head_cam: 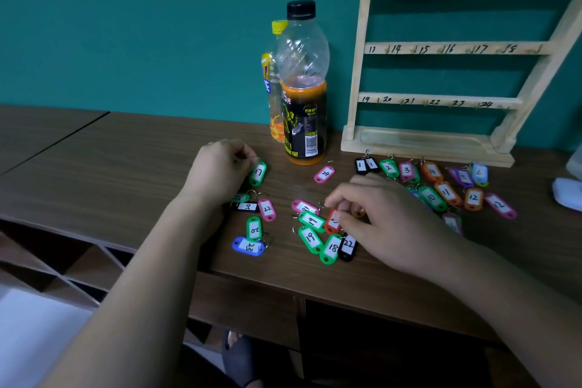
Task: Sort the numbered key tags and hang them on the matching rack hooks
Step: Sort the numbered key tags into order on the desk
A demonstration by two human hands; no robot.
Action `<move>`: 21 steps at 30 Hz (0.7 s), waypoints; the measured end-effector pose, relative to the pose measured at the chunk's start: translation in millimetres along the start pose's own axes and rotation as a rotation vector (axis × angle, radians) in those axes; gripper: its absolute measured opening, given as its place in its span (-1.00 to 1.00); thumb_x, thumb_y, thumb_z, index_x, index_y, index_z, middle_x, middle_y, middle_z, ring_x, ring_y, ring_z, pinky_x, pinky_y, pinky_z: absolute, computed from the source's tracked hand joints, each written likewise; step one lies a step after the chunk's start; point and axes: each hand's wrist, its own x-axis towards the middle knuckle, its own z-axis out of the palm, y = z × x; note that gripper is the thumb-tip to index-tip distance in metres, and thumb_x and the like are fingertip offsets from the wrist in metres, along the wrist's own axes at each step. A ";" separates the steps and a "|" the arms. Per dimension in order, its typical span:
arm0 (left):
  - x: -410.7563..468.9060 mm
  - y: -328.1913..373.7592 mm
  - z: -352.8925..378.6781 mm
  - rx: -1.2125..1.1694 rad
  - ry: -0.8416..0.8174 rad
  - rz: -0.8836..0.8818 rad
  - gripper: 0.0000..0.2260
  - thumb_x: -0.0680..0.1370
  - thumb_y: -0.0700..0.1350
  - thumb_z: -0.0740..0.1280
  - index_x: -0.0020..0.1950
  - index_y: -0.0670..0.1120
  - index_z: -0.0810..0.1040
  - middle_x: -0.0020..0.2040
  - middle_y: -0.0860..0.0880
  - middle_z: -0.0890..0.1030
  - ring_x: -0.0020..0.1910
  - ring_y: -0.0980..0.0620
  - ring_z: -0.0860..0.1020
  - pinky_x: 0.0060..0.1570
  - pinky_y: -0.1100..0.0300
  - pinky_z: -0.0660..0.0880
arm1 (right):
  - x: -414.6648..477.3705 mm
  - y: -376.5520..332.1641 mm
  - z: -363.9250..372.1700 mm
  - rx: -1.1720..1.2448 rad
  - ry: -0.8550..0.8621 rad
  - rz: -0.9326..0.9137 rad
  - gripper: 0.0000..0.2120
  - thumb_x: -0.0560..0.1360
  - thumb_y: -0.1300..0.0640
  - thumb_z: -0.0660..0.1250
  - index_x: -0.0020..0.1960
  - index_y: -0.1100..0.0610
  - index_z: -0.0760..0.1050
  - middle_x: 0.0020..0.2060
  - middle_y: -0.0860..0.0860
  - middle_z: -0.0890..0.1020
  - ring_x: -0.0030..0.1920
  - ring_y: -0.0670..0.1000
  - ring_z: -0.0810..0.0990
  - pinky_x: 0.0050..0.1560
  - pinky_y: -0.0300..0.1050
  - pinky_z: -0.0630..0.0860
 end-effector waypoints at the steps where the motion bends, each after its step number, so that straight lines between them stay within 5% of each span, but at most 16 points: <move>1: -2.7 3.6 -2.9 -0.019 0.002 0.007 -0.92 0.60 -0.05 0.44 -0.10 0.09 0.66 -0.16 0.12 0.66 -0.09 0.11 0.61 -0.23 0.32 0.41 | 0.4 0.0 -0.2 0.009 0.014 0.011 -0.87 0.60 0.06 0.43 0.12 -0.13 0.65 -0.11 -0.26 0.57 0.03 -0.24 0.52 0.00 -0.21 0.45; 3: -9.8 12.4 -9.6 -0.077 0.006 0.027 -0.90 0.59 -0.06 0.42 -0.11 0.10 0.65 -0.18 0.16 0.68 -0.11 0.20 0.61 -0.21 0.42 0.39 | 0.9 -0.9 -0.4 0.034 0.043 0.042 -0.86 0.60 0.08 0.44 0.13 -0.11 0.65 -0.10 -0.24 0.60 0.02 -0.25 0.55 -0.03 -0.31 0.44; 7: -29.5 39.2 -20.9 -0.286 -0.002 0.083 -0.93 0.56 -0.07 0.46 -0.12 0.07 0.66 -0.16 0.14 0.73 -0.12 0.20 0.65 -0.09 0.25 0.50 | 2.5 -6.3 0.1 0.122 0.095 0.107 -0.81 0.60 0.02 0.46 0.20 -0.10 0.64 -0.08 -0.23 0.67 0.01 -0.24 0.60 -0.01 -0.39 0.46; 10: -43.1 58.8 -25.8 -0.378 -0.031 0.132 -0.91 0.56 -0.11 0.48 -0.13 0.06 0.67 -0.18 0.10 0.71 -0.26 0.20 0.57 -0.20 0.32 0.45 | 5.7 -11.1 1.3 0.204 0.123 0.169 -0.73 0.58 -0.07 0.46 0.27 -0.15 0.59 -0.04 -0.26 0.68 0.03 -0.27 0.61 -0.04 -0.48 0.40; 16: -57.9 76.8 -26.3 -0.397 -0.194 0.275 -0.91 0.58 -0.12 0.48 -0.07 0.08 0.69 -0.13 0.07 0.72 -0.14 0.02 0.63 -0.15 0.29 0.46 | 8.9 -15.9 2.0 0.226 0.121 0.175 -0.58 0.57 -0.09 0.49 0.39 -0.12 0.52 0.09 -0.24 0.64 0.05 -0.27 0.59 0.01 -0.36 0.49; 21: -63.9 79.6 -26.0 -0.512 -0.292 0.275 -0.96 0.60 -0.08 0.49 -0.04 0.03 0.68 -0.15 0.01 0.71 -0.16 -0.25 0.62 -0.20 -0.19 0.59 | 9.2 -14.0 6.3 0.296 0.089 0.154 -0.87 0.56 -0.03 0.50 0.11 -0.11 0.67 -0.07 -0.24 0.70 0.04 -0.26 0.64 0.05 -0.27 0.54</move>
